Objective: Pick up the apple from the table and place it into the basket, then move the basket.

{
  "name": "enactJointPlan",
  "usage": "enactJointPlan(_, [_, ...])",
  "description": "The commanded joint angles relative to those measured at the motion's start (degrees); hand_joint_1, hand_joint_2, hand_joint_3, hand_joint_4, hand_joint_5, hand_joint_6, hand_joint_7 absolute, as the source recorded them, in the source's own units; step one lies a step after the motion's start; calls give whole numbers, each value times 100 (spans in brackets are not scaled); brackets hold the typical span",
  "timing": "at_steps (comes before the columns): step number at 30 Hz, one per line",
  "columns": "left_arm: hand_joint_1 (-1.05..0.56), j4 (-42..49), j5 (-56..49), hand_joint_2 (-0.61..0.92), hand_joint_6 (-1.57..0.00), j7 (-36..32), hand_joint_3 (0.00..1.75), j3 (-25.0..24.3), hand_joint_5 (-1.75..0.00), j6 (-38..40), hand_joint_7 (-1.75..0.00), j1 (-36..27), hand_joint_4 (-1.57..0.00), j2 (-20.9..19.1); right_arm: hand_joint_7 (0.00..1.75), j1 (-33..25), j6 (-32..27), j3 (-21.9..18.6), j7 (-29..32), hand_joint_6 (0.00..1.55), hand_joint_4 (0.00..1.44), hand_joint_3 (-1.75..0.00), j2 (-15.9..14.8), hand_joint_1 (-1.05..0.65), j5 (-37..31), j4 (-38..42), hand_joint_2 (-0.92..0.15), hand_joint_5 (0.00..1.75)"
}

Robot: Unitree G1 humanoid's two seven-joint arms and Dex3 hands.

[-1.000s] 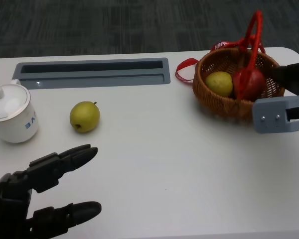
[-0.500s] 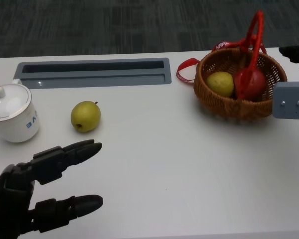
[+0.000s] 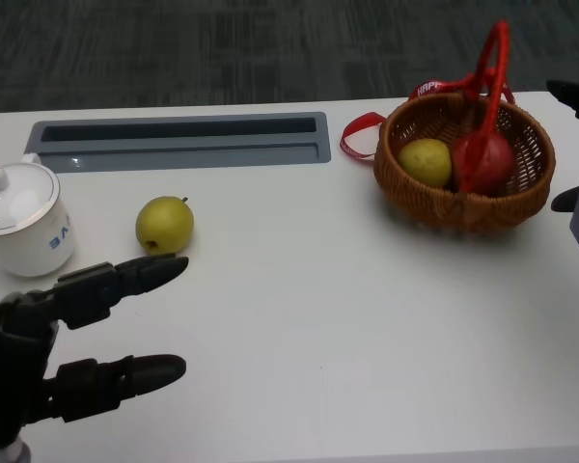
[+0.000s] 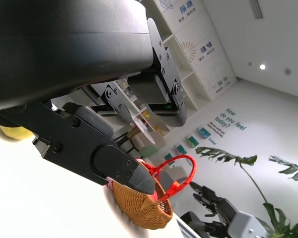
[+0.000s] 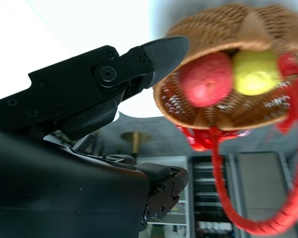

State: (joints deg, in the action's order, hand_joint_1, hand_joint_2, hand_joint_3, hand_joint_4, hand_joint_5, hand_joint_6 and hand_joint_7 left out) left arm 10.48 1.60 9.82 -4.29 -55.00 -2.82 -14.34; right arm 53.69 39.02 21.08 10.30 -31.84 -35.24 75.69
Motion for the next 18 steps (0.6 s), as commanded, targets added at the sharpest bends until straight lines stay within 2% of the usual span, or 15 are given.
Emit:
enactJointPlan(1, [-32, 143, 121, 73, -84, 96, 0, -109, -2, -78, -1, 86, -81, -174, 2, -451, 710, -305, 190, 23, 28, 0, -35, -85, 386, -225, -84, 3])
enactJointPlan(5, [-34, 357, 110, 71, -82, 126, 0, -222, -3, -136, 0, 180, -81, -272, 3, -1114, 1814, -645, 615, 34, 40, 0, 228, -70, 797, -558, -85, 4])
enactJointPlan(10, [-35, 567, 59, 71, -80, 155, 0, -287, -2, -259, 0, 272, -80, -337, 3, -1723, 2789, -808, 716, 42, 53, 0, 626, -62, 1022, -993, -86, 4])
enactJointPlan(13, [-35, 668, 66, 71, -80, 170, 0, -293, -2, -345, 0, 326, -80, -352, 3, -1957, 3164, -795, 721, 47, 59, -1, 886, -58, 1015, -1173, -86, 4])
enactJointPlan(18, [-35, 765, 147, 71, -80, 229, 0, -243, -2, -418, 0, 400, -80, -357, 2, -2212, 3499, -737, 402, 53, 62, -1, 1389, -56, 1198, -1220, -88, 2])
